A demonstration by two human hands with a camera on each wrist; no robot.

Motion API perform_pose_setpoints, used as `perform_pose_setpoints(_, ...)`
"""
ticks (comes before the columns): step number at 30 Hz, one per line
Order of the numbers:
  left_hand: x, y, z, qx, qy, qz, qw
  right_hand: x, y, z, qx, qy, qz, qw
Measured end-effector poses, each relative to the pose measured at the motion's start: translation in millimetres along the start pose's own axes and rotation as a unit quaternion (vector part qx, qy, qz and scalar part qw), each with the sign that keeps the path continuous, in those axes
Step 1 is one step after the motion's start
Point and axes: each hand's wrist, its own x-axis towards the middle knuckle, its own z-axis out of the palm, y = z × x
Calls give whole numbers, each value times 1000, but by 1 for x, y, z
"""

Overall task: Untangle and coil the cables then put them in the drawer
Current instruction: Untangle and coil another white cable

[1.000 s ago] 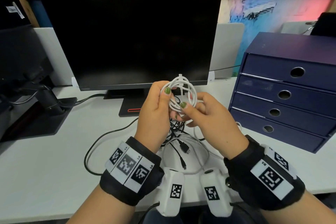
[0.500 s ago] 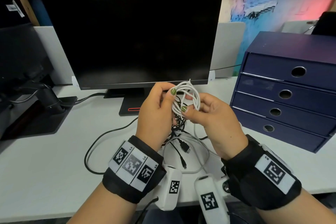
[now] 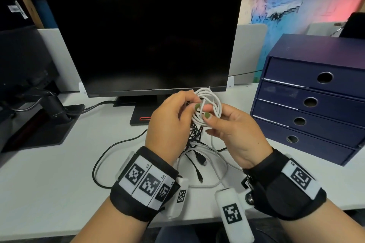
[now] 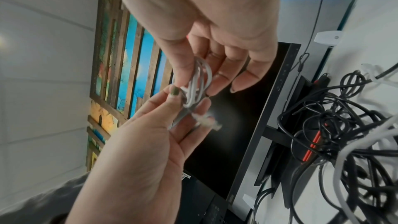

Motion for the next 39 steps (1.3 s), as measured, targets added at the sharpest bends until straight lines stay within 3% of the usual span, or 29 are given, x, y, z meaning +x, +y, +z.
perform_pose_setpoints(4, -4, 3, 2, 32, -51, -24, 998, 0, 0, 0, -24, 1, -14, 1000)
perform_pose_setpoints(8, -1, 0, 0, 30, -49, -32, 998, -2, -3, 1, -63, -19, -18, 998)
perform_pose_setpoints(16, -4, 7, 1, 25, -81, -17, 996, -1, -16, -2, -153, 33, -51, 986)
perform_pose_setpoints(21, 3, 9, -4, 80, -140, -2, 987, -2, -18, -2, -81, 41, -15, 996)
perform_pose_setpoints(28, 13, 14, -7, 161, -165, 3, 973, -1, -13, 2, -168, 81, -60, 981)
perform_pose_setpoints(33, 14, 15, -7, 230, -177, 30, 957, 2, -8, 4, -187, 85, -47, 978)
perform_pose_setpoints(36, 13, 13, -9, 184, -180, 40, 966, 3, -7, 3, -172, 89, -45, 980)
perform_pose_setpoints(39, 12, 7, -12, 128, -198, 22, 972, 3, -10, 1, -92, 66, 1, 994)
